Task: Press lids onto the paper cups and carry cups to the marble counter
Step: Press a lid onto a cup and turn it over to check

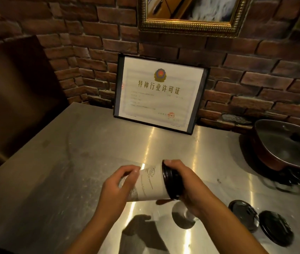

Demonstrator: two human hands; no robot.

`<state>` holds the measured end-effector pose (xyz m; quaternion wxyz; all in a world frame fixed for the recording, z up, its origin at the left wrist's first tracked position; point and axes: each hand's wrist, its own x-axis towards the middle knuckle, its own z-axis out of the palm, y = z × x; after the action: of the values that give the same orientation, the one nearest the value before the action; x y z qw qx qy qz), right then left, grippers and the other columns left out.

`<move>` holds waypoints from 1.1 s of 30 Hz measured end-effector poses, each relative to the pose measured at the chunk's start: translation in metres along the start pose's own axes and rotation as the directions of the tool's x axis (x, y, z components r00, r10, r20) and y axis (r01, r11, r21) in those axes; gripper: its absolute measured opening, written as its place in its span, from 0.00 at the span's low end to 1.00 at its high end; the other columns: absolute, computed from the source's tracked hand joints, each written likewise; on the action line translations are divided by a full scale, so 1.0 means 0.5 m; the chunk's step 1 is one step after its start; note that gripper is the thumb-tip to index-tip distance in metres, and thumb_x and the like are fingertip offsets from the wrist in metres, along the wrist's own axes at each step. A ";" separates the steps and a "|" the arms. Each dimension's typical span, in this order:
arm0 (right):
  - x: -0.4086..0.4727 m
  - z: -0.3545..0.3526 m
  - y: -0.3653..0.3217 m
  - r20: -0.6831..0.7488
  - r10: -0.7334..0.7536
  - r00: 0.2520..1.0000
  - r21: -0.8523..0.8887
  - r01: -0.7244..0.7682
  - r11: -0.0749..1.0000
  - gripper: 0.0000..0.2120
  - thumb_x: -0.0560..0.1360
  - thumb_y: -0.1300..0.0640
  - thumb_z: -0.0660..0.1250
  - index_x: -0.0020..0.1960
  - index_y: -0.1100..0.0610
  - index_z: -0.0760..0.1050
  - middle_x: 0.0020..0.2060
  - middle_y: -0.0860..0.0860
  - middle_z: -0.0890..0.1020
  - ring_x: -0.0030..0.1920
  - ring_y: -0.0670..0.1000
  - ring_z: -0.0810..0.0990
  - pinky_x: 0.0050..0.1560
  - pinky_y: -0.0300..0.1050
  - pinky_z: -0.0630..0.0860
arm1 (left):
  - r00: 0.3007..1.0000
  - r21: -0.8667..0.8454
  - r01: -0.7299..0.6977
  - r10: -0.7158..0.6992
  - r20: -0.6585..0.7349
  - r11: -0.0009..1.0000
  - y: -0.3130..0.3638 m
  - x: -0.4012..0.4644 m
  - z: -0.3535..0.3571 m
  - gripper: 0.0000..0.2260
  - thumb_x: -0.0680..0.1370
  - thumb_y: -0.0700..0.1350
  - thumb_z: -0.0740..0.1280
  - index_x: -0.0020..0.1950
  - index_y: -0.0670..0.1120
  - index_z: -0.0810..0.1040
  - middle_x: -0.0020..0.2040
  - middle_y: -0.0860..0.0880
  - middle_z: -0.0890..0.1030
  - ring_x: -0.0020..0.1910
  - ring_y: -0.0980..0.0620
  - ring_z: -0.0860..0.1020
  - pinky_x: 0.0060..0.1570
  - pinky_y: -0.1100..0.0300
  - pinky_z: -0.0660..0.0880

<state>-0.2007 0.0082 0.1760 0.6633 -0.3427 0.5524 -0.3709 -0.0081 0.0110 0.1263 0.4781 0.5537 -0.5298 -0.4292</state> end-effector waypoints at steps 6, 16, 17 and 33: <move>-0.030 -0.005 -0.029 -0.010 -0.125 0.992 -0.062 0.124 0.990 0.33 0.61 0.33 0.68 0.62 0.48 0.75 0.55 0.56 0.83 0.49 0.58 0.88 0.48 0.57 0.86 | 0.991 0.055 -0.112 0.115 -0.061 0.992 0.071 -0.003 0.015 0.18 0.70 0.68 0.69 0.50 0.58 0.79 0.46 0.61 0.81 0.49 0.54 0.83 0.37 0.61 0.82; -0.075 -0.039 -0.053 -0.003 -0.061 0.998 0.035 0.061 0.998 0.15 0.78 0.39 0.65 0.52 0.48 0.82 0.50 0.56 0.86 0.53 0.60 0.87 0.41 0.54 0.85 | 0.978 0.045 -0.209 0.208 0.008 0.977 0.130 -0.032 0.036 0.17 0.72 0.62 0.69 0.58 0.59 0.75 0.56 0.57 0.79 0.56 0.54 0.81 0.41 0.61 0.83; -0.081 -0.041 -0.050 0.002 -0.050 0.999 0.062 0.049 0.997 0.14 0.78 0.39 0.65 0.49 0.48 0.83 0.48 0.55 0.87 0.52 0.60 0.87 0.41 0.54 0.86 | 0.976 0.052 -0.220 0.220 0.006 0.974 0.132 -0.038 0.037 0.15 0.72 0.62 0.69 0.56 0.61 0.75 0.54 0.59 0.79 0.55 0.57 0.81 0.40 0.62 0.82; -0.088 -0.003 0.020 -0.139 -0.616 0.775 -0.204 0.586 0.784 0.16 0.72 0.41 0.64 0.60 0.40 0.71 0.49 0.32 0.79 0.54 0.44 0.82 0.42 0.40 0.82 | 0.994 0.028 0.013 -0.016 0.108 1.000 0.151 -0.013 0.005 0.12 0.84 0.51 0.60 0.51 0.47 0.80 0.43 0.44 0.82 0.34 0.46 0.84 0.22 0.59 0.74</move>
<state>-0.2060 0.0513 0.1883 0.4235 -0.5113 0.5029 -0.5534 -0.0243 0.0186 0.2001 0.4380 0.5400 -0.5568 -0.4545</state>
